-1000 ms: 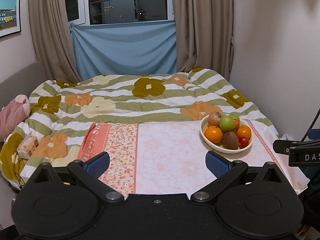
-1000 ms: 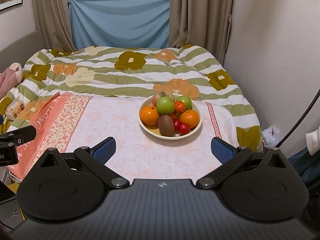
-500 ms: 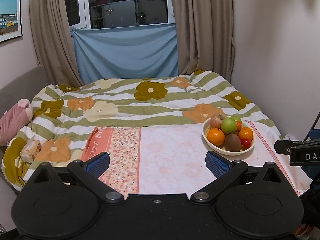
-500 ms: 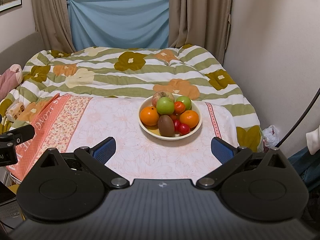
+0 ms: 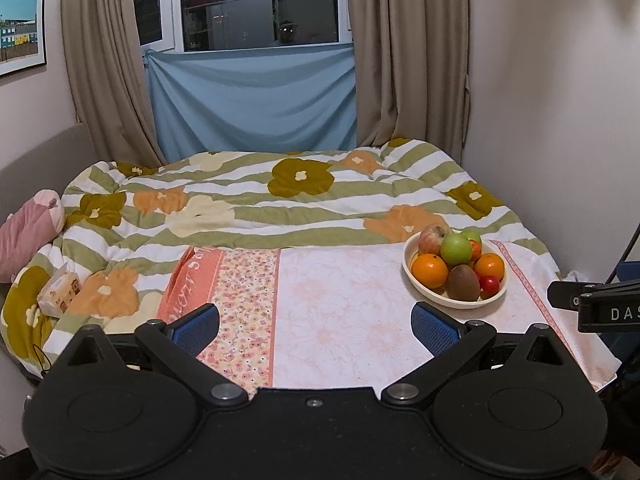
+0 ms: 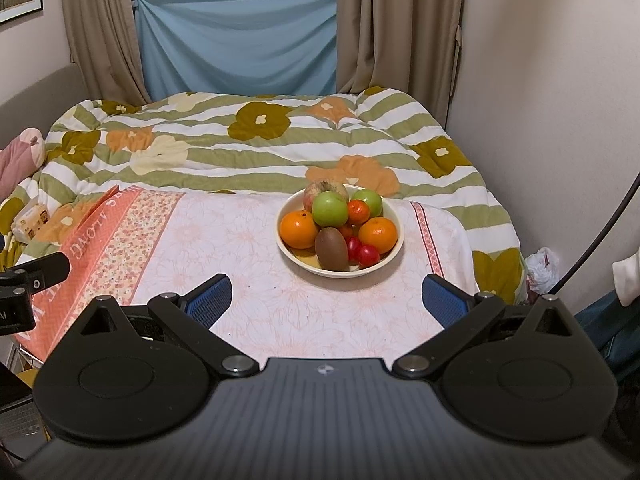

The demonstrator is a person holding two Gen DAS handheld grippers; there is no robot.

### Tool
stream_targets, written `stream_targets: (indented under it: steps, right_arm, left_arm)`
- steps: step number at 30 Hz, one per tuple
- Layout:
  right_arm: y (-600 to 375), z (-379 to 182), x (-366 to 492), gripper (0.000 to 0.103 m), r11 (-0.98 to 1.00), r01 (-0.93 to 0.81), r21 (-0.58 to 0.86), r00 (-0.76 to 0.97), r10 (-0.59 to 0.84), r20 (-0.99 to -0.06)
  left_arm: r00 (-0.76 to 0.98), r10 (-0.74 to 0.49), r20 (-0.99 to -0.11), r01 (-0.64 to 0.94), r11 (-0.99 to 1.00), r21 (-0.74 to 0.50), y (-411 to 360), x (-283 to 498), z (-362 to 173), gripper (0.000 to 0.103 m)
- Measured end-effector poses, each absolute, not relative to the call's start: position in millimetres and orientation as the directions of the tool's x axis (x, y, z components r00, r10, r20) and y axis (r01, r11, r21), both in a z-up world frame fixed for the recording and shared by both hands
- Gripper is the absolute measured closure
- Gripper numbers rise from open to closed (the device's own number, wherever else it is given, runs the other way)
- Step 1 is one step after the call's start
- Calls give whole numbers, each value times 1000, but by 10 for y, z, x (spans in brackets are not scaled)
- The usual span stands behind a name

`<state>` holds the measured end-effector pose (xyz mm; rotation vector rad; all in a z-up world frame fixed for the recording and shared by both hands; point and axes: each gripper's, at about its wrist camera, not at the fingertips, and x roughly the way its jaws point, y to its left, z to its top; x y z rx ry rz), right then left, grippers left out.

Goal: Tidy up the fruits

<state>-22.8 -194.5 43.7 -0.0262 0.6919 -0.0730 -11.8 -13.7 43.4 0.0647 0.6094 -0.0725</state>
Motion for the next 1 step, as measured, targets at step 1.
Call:
stream_targets:
  steps: [1]
  right_arm:
    - [-1944, 436, -227, 0, 997, 59, -48, 767, -76, -637]
  left_arm:
    - [817, -47, -575, 86, 996, 40, -140, -116, 435, 0]
